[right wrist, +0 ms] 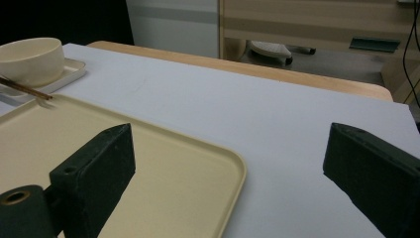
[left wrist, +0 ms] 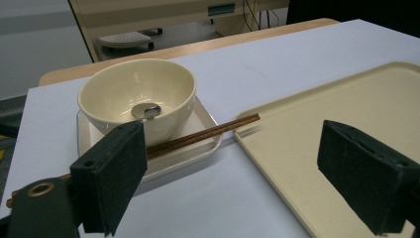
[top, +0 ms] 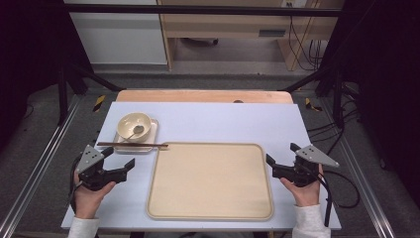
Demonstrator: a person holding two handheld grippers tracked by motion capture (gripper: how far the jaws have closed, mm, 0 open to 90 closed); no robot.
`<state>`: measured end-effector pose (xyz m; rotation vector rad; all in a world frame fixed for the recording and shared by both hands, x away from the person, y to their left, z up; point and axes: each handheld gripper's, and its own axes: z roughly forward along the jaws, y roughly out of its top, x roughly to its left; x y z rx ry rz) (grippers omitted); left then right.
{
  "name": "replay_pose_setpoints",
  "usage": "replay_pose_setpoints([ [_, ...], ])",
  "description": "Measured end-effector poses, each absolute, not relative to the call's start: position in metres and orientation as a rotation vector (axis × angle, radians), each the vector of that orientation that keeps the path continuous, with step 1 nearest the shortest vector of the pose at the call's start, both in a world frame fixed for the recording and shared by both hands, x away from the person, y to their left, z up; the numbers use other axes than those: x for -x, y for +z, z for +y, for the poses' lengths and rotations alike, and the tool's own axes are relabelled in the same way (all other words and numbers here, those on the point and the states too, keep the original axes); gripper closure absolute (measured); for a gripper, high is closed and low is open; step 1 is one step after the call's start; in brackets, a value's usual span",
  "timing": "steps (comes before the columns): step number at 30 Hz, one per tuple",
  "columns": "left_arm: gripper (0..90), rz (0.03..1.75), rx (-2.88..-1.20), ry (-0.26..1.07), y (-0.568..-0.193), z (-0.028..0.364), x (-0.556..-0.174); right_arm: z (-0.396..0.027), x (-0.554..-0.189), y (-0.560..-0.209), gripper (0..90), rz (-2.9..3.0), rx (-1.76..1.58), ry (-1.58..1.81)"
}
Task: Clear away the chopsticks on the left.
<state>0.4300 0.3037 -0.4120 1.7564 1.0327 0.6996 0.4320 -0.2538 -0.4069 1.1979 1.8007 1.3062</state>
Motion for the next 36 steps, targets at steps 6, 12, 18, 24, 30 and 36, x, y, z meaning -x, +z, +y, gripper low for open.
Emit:
replay_pose_setpoints([
  [6, 12.5, 1.032, -1.777, 0.687, -0.416, 0.309, -0.434, -0.254, -0.431, -0.406, 6.6, 1.795, -1.201, 1.308],
  [12, 14.8, 1.03, -1.821, 0.673, -0.419, 0.317, -0.441, -0.252, -0.432, -0.408, 6.6, 1.806, -1.199, 1.29],
  [18, 16.0, 1.065, -1.904, 0.689, -0.429, 0.322, -0.451, -0.25, -0.433, -0.408, 6.9, 1.816, -1.195, 1.285],
  [24, 17.4, 1.073, -1.944, 0.692, -0.434, 0.323, -0.461, -0.246, -0.434, -0.409, 7.3, 1.827, -1.187, 1.285],
  [30, 19.1, 1.081, -1.974, 0.695, -0.438, 0.322, -0.476, -0.246, -0.434, -0.41, 8.0, 1.833, -1.187, 1.276],
  [36, 22.6, 1.098, -1.995, 0.688, -0.446, 0.326, -0.489, -0.245, -0.435, -0.41, 8.8, 1.835, -1.184, 1.285],
])
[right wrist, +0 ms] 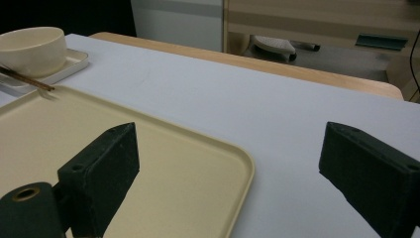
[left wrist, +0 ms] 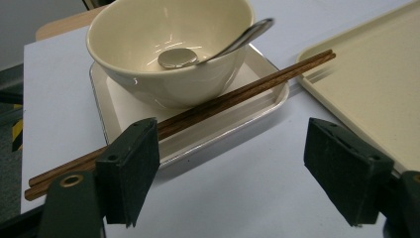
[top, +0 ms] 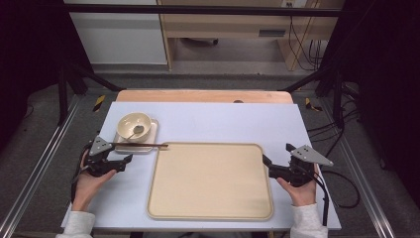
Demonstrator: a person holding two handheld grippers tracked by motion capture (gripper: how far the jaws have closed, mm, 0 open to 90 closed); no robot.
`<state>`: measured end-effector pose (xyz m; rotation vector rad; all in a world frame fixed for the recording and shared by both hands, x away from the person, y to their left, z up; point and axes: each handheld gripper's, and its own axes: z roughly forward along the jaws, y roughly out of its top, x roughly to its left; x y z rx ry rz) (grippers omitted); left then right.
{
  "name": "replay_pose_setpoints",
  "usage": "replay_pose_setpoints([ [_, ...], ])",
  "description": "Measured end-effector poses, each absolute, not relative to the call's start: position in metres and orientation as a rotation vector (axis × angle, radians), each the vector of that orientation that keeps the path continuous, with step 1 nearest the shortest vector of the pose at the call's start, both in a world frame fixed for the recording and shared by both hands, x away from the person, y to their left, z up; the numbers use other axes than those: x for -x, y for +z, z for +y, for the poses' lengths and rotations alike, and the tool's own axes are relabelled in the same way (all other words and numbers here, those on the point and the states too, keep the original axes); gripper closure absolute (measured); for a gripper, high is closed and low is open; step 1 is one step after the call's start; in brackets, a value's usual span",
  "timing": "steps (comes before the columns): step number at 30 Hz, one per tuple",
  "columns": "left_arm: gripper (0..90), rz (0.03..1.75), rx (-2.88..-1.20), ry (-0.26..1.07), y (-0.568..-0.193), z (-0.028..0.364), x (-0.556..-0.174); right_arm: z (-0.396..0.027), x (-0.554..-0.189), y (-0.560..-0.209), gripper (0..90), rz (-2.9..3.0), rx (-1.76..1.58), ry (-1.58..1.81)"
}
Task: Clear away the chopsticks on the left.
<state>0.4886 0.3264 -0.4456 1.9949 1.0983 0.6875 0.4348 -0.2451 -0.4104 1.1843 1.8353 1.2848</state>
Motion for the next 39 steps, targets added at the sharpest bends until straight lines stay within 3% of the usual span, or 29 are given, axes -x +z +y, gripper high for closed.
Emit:
replay_pose_setpoints([
  [18, 25.3, 1.122, -2.06, 0.736, -0.447, 0.328, -0.508, -0.244, -0.436, -0.412, 9.8, 1.85, -1.179, 1.279],
  [39, 46.2, 1.138, -2.007, 0.749, -0.46, 0.332, -0.528, -0.242, -0.437, -0.414, 12.1, 1.859, -1.167, 1.275],
])
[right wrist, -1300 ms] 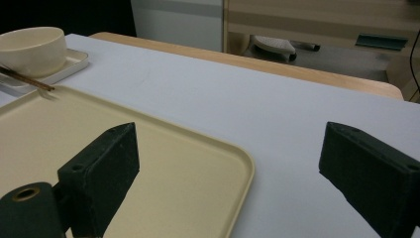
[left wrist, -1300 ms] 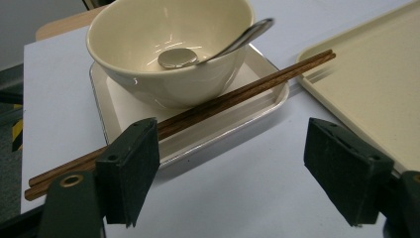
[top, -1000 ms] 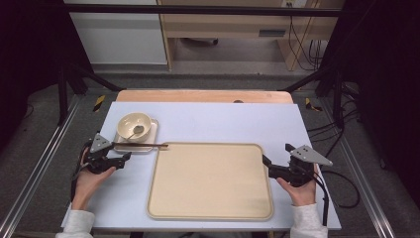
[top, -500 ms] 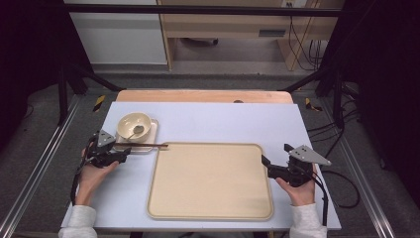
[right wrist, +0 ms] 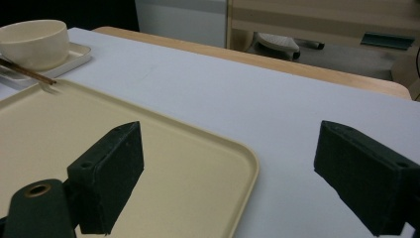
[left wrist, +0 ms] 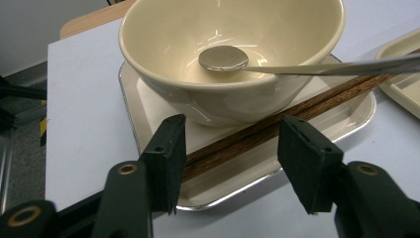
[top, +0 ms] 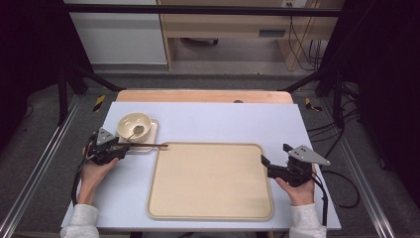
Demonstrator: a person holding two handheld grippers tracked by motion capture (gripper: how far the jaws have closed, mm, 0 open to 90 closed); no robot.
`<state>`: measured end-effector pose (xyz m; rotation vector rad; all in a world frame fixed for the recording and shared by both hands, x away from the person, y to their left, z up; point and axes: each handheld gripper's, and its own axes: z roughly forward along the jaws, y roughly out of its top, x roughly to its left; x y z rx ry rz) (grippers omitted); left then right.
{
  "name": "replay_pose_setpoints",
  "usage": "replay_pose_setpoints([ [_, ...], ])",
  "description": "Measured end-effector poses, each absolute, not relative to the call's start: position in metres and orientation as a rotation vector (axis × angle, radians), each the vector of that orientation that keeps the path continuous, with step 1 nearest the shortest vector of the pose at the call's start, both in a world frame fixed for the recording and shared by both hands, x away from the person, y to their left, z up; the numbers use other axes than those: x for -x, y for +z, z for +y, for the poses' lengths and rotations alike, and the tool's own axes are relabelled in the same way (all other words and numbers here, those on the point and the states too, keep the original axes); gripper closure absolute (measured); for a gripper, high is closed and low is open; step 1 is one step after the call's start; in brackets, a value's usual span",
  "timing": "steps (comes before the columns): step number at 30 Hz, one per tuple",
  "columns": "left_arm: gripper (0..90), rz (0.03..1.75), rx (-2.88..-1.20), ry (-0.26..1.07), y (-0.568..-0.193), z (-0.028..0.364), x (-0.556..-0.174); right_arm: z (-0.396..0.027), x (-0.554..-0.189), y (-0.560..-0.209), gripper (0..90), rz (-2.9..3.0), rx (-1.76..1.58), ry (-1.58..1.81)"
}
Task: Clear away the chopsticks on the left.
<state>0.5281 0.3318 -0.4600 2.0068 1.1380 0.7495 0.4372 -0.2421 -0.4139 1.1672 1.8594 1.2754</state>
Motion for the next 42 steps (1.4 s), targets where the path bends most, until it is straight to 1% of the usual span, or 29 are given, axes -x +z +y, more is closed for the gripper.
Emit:
replay_pose_setpoints([
  [7, 48.7, 1.136, -2.031, 0.718, -0.4646, 0.3327, -0.5315, -0.2403, -0.437, -0.4144, 12.6, 1.869, -1.165, 1.281],
  [10, 51.6, 1.134, -2.028, 0.711, -0.4644, 0.3339, -0.5317, -0.2401, -0.4373, -0.415, 12.6, 1.875, -1.162, 1.275],
  [17, 55.1, 1.133, -2.026, 0.721, -0.4646, 0.3344, -0.5312, -0.2399, -0.4369, -0.4147, 13.1, 1.875, -1.159, 1.275],
  [19, 58.1, 1.13, -2.027, 0.715, -0.4647, 0.3348, -0.5311, -0.2402, -0.4368, -0.4145, 13.1, 1.873, -1.159, 1.273],
  [22, 57.1, 1.122, -2.019, 0.709, -0.4651, 0.3349, -0.5317, -0.2409, -0.4365, -0.4139, 13.2, 1.87, -1.155, 1.279],
  [25, 50.8, 1.12, -2.023, 0.716, -0.4656, 0.3341, -0.5323, -0.2408, -0.4367, -0.4141, 13.3, 1.871, -1.157, 1.279],
  [27, 51.4, 1.122, -2.018, 0.716, -0.4657, 0.3345, -0.5324, -0.2406, -0.4367, -0.4141, 13.3, 1.871, -1.157, 1.279],
  [34, 60.8, 1.144, -2.027, 0.716, -0.4652, 0.337, -0.531, -0.2402, -0.4366, -0.4143, 13.5, 1.873, -1.156, 1.278],
  [42, 64.0, 1.133, -2.039, 0.714, -0.4645, 0.3357, -0.5297, -0.2411, -0.4362, -0.4138, 13.6, 1.872, -1.153, 1.28],
])
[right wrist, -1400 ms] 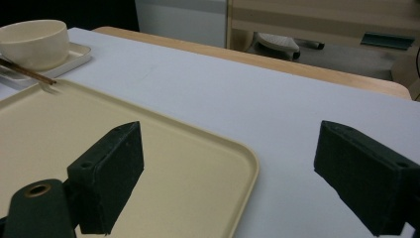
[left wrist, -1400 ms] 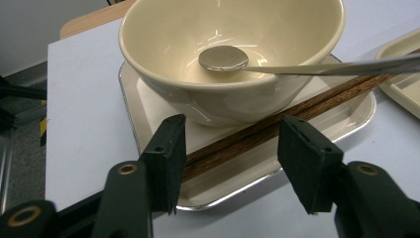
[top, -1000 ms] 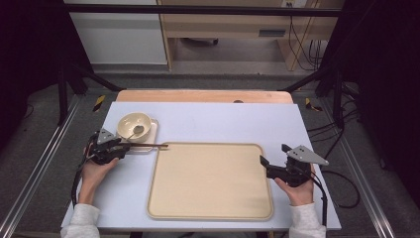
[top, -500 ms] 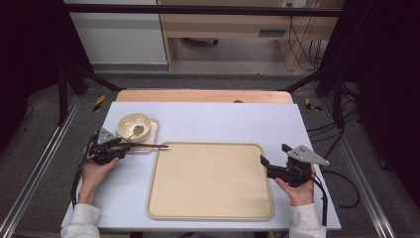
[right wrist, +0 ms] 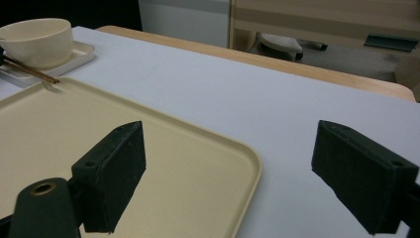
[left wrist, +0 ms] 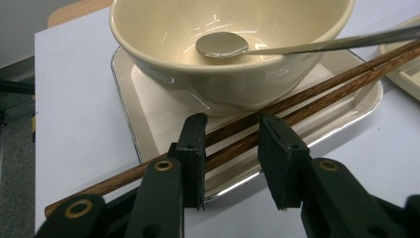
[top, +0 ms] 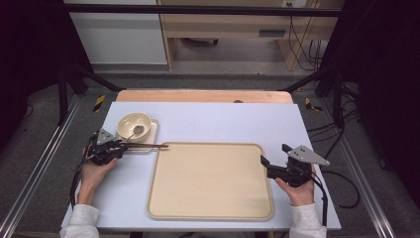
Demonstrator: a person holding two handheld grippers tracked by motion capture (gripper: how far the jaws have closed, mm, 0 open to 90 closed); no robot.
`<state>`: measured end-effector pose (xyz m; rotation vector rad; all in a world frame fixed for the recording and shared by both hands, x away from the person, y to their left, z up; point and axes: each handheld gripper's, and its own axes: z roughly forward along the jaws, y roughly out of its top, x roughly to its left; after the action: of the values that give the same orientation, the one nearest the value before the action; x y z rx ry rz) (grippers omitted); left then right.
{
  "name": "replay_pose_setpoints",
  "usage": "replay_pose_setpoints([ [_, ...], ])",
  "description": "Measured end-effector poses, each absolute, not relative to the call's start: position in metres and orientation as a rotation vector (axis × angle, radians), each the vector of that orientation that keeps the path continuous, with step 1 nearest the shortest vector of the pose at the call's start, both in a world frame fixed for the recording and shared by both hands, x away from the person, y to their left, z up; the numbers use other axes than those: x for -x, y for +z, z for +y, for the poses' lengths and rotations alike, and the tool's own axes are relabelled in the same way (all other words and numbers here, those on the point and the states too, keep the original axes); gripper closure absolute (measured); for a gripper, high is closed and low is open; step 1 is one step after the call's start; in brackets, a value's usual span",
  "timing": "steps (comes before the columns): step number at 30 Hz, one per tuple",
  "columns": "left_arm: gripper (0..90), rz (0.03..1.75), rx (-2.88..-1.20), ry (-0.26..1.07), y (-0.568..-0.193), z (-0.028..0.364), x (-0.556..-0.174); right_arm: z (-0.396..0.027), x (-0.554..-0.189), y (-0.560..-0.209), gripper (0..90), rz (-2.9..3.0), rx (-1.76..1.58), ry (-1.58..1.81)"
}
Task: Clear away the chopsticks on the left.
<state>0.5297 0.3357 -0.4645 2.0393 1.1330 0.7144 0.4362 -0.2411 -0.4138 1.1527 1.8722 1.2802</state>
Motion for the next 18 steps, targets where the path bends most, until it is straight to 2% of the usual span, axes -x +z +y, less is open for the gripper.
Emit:
replay_pose_setpoints([
  [14, 69.8, 1.149, -2.032, 0.705, -0.4628, 0.3366, -0.5278, -0.2413, -0.436, -0.4136, 13.7, 1.872, -1.152, 1.279],
  [16, 62.9, 1.149, -2.035, 0.702, -0.4639, 0.3367, -0.5285, -0.241, -0.4362, -0.4138, 13.7, 1.874, -1.15, 1.278],
  [18, 62.2, 1.146, -2.026, 0.691, -0.4654, 0.3371, -0.5293, -0.241, -0.4362, -0.4138, 13.8, 1.874, -1.15, 1.278],
])
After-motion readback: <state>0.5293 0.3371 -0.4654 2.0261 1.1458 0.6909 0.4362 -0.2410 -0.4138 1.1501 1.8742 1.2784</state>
